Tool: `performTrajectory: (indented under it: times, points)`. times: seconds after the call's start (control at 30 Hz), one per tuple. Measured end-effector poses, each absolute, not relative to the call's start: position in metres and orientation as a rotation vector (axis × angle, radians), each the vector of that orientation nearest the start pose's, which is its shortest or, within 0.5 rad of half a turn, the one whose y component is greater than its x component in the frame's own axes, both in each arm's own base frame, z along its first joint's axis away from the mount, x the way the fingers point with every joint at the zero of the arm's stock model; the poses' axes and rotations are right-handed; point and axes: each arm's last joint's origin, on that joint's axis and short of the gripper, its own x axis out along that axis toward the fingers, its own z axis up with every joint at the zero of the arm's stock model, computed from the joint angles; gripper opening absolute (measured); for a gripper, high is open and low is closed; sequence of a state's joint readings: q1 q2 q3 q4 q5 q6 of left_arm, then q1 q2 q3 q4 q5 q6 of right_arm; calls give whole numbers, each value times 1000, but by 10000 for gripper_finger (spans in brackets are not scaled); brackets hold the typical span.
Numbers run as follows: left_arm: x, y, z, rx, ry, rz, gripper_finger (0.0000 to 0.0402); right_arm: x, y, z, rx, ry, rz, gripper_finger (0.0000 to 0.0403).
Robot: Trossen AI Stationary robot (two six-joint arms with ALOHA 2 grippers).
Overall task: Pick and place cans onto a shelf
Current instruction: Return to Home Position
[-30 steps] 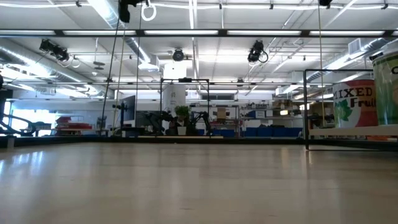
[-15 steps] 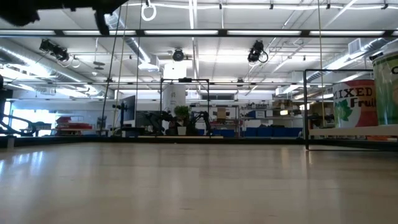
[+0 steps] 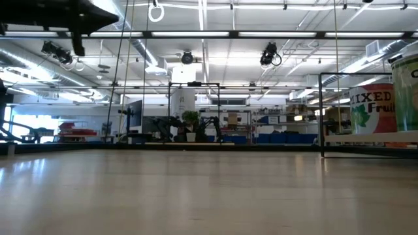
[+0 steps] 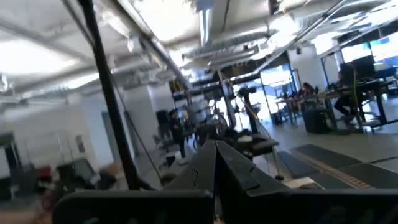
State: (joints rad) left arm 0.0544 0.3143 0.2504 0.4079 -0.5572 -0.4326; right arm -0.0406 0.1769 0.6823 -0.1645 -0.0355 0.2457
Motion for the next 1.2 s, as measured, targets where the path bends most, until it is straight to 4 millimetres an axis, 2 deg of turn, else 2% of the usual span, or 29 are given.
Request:
performTrajectory:
  times: [0.2, 0.23, 0.37, 0.43, 0.6, 0.67, 0.87, 0.9, 1.07, 1.13, 1.2]
  points:
    - [67, 18, 248, -531, -411, 494, 3, 7, 2, 346, 258, -478, 105, 14]
    - [67, 18, 247, -543, -395, 486, 3, 5, 2, 342, 262, -497, 109, 14]
    - [73, 16, 248, -532, -349, 428, 3, 15, 2, 339, 255, -512, 115, 13]
    - [75, 17, 239, -532, -311, 437, 3, 22, 2, 331, 270, -514, 131, 12]
    - [80, 16, 224, -538, -320, 402, 3, 39, 5, 308, 288, -621, 328, 14]
    - [83, 15, 217, -539, -347, 354, 3, 48, 6, 291, 296, -637, 368, 14]
    - [89, 7, 207, -433, -415, 38, 4, 65, 5, 239, 313, -750, 385, 14]
    - [89, 6, 206, -427, -415, 11, 4, 66, 5, 235, 316, -753, 397, 13]
    - [91, 2, 200, -391, -347, -112, 3, 59, 9, 244, 214, -793, 500, 12]
    - [92, 0, 197, -353, -310, -143, 3, 61, 10, 240, 138, -773, 534, 13]
    - [94, -1, 191, -263, -250, -139, 5, 68, 10, 231, 132, -683, 510, 14]
